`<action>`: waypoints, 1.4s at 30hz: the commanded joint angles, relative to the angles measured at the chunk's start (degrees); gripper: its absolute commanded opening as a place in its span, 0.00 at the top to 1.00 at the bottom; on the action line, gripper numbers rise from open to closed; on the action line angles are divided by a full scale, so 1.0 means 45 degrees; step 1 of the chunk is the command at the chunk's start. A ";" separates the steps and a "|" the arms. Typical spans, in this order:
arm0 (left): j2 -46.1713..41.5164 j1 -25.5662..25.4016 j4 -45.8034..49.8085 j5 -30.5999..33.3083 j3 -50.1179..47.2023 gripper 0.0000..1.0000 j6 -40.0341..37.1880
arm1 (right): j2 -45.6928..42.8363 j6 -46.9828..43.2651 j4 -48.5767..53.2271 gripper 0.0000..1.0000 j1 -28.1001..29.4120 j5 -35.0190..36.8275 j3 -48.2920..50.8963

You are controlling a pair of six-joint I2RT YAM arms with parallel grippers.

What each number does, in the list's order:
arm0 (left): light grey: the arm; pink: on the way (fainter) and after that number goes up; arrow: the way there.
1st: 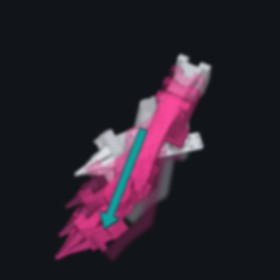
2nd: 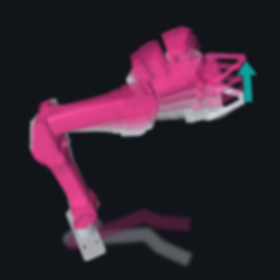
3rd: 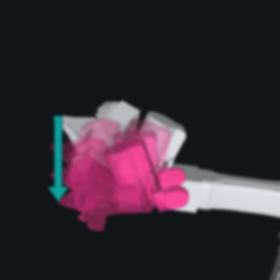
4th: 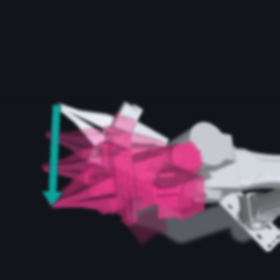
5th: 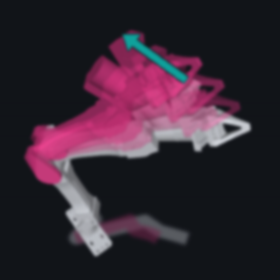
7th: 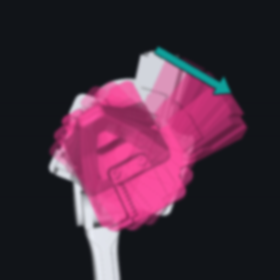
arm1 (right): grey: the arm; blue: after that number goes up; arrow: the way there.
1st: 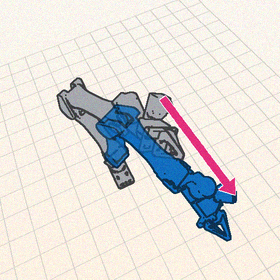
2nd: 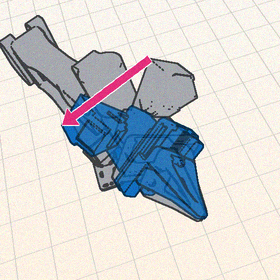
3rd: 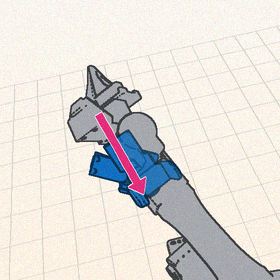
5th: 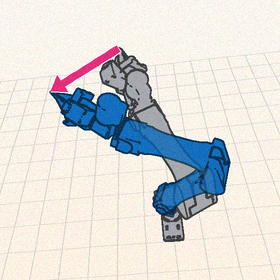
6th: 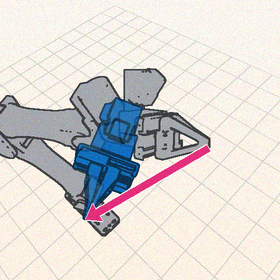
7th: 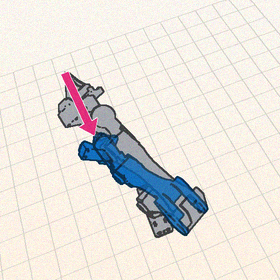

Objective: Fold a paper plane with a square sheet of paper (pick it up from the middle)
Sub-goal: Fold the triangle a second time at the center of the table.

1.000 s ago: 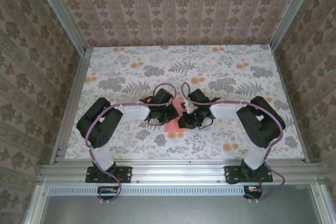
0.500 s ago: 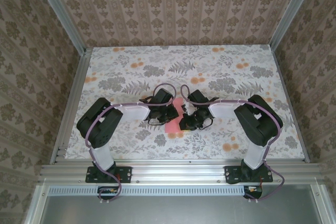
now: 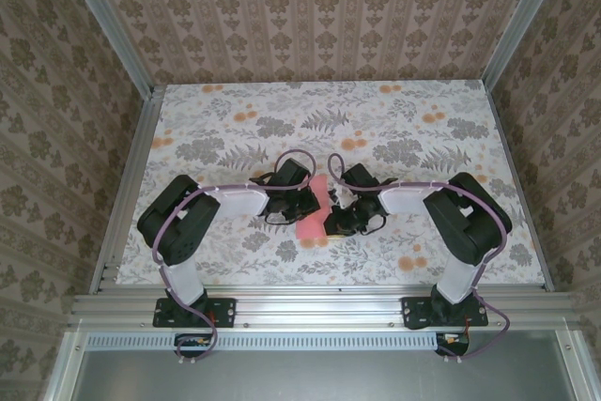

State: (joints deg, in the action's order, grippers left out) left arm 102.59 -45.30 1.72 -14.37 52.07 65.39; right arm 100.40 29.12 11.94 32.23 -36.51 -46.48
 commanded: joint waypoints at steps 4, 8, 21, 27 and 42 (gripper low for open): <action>0.0260 0.0100 0.1181 0.0491 -0.0381 0.86 -0.0198 | -0.0344 0.0329 0.1221 0.86 -0.0214 0.0044 0.0768; 0.0250 0.0096 0.1181 0.0495 -0.0391 0.85 -0.0179 | -0.0720 0.0317 0.1432 0.85 -0.0257 -0.0129 0.0803; 0.0213 0.0091 0.1162 0.0415 -0.0271 0.85 -0.0253 | -0.1587 0.1200 0.0460 0.85 -0.0387 -0.0156 -0.0269; 0.0168 0.0091 0.1240 0.0403 -0.0179 0.85 -0.0291 | -0.0239 0.1431 -0.0220 0.85 -0.0336 -0.0610 -0.0775; -0.1071 0.0076 0.1352 0.0204 0.0298 0.79 -0.0546 | 0.1151 0.1078 0.0267 0.88 -0.0321 0.0750 -0.0122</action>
State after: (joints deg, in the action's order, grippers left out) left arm 100.88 -45.28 4.60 -14.31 52.31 64.47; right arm 103.24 33.26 11.51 30.46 -37.47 -49.39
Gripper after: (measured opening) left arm 0.203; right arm 0.122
